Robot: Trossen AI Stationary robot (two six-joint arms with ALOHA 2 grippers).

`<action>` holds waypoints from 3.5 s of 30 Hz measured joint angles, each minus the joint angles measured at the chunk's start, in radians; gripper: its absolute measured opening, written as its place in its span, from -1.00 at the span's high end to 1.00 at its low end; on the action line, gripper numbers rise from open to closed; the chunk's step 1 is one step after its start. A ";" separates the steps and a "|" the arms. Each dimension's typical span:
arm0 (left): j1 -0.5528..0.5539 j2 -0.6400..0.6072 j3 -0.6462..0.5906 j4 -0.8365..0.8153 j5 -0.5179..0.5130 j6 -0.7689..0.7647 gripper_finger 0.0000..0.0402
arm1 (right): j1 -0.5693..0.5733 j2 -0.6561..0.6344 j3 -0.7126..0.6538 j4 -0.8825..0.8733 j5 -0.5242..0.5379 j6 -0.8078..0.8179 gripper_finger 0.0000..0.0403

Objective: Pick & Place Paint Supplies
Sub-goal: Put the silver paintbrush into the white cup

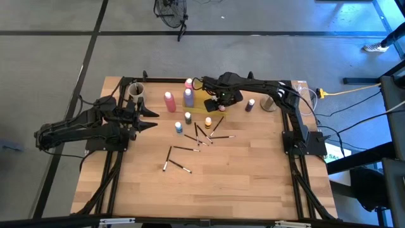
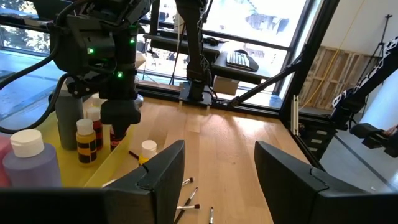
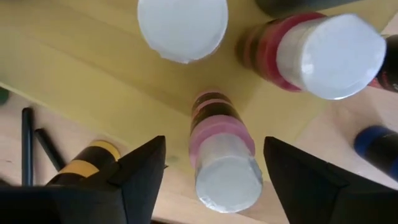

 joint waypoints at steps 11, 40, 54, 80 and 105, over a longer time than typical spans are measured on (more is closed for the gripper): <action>0.000 0.000 0.000 0.000 0.000 0.000 0.06 | -0.003 -0.012 0.000 -0.028 -0.018 0.015 -0.36; 0.000 0.000 0.000 -0.069 -0.078 0.045 0.06 | 0.025 -0.308 -0.015 -0.352 0.035 0.012 -0.36; 0.000 0.000 0.000 -0.074 -0.062 0.045 0.06 | 0.201 -0.305 -0.015 -0.260 0.042 -0.229 -0.36; 0.000 0.000 0.000 -0.081 -0.038 0.045 0.06 | 0.351 -0.304 -0.435 0.013 0.165 -0.677 -0.36; 0.000 0.000 0.000 -0.081 -0.037 0.045 0.06 | 0.399 -0.296 -0.507 0.190 0.105 -0.718 -0.36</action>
